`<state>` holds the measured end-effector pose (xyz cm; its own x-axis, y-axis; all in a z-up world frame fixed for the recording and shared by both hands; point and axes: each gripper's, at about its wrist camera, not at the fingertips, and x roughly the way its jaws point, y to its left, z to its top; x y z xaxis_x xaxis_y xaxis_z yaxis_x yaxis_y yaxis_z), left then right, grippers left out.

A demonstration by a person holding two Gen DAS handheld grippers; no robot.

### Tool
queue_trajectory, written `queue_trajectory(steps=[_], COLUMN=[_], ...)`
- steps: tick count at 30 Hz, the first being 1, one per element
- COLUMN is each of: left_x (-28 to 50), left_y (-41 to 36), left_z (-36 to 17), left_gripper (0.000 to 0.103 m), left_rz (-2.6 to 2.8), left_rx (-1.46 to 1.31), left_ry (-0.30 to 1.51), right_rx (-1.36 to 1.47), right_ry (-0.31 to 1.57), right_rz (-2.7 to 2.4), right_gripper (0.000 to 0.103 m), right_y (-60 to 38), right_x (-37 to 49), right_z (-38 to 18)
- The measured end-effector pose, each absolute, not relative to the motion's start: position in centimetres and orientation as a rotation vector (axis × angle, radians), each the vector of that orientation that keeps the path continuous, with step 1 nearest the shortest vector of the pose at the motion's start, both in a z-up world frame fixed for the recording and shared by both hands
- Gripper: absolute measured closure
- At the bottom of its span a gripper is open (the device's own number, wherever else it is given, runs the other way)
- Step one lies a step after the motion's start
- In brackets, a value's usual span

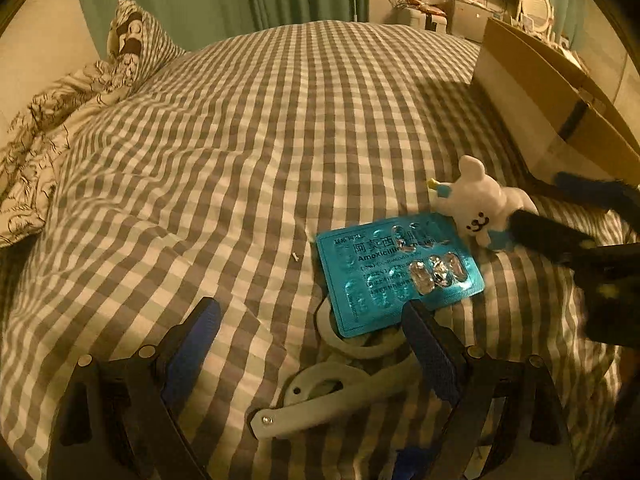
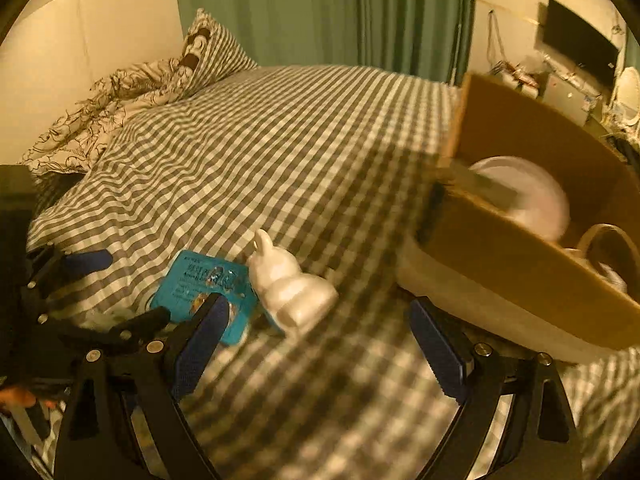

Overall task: Organize objects
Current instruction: 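Grasp the teal blister pack with the left gripper while the right gripper grasps the white bunny, then carry the blister pack and bunny over the box and open both grippers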

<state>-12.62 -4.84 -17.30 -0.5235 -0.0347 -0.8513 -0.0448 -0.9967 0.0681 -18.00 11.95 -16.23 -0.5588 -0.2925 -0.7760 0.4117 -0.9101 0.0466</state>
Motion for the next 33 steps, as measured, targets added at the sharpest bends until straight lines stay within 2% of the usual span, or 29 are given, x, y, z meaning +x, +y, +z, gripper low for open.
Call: queue_trajectory(steps=[3, 5, 7, 19, 21, 22, 26, 29, 33], left_x=[-12.7, -12.8, -12.8, -16.3, -17.3, -17.5, -18.6, -18.8, -18.4], left_y=[-5.0, -4.9, -4.7, -1.9, -1.8, -1.9, -2.4, -2.3, -1.7], left_z=[-17.3, -17.3, -17.2, -18.1, -18.9, -19.0, -20.1, -20.2, -19.9], left_gripper=[0.009, 0.009, 0.009, 0.009, 0.007, 0.002, 0.001, 0.001, 0.002], left_rz=[2.734, 2.728, 2.713, 2.594, 2.588, 2.590, 2.557, 2.560, 2.581], left_rx=[-1.524, -1.523, -1.527, -1.580, -1.620, -1.616, -1.657, -1.649, -1.608], left_ry=[0.119, 0.127, 0.121, -0.047, -0.090, -0.113, -0.213, -0.197, -0.089], right_rx=[1.234, 1.244, 1.249, 1.210, 1.219, 1.221, 1.235, 1.246, 1.250], right_ry=[0.222, 0.236, 0.221, 0.212, 0.216, 0.217, 0.220, 0.220, 0.223], right_rz=[-2.402, -2.369, -2.361, -2.494, -2.497, -2.496, -2.492, -2.492, -2.500], right_gripper=[0.015, 0.048, 0.052, 0.052, 0.052, 0.052, 0.052, 0.052, 0.052], right_y=[10.9, 10.7, 11.1, 15.6, 15.8, 15.8, 15.6, 15.6, 15.8], right_x=[-19.2, -19.3, -19.0, -16.6, -16.6, -16.6, -16.8, -16.9, -16.9], right_z=[-17.9, -18.5, -18.5, -15.8, -16.0, -16.1, -16.6, -17.0, -17.0])
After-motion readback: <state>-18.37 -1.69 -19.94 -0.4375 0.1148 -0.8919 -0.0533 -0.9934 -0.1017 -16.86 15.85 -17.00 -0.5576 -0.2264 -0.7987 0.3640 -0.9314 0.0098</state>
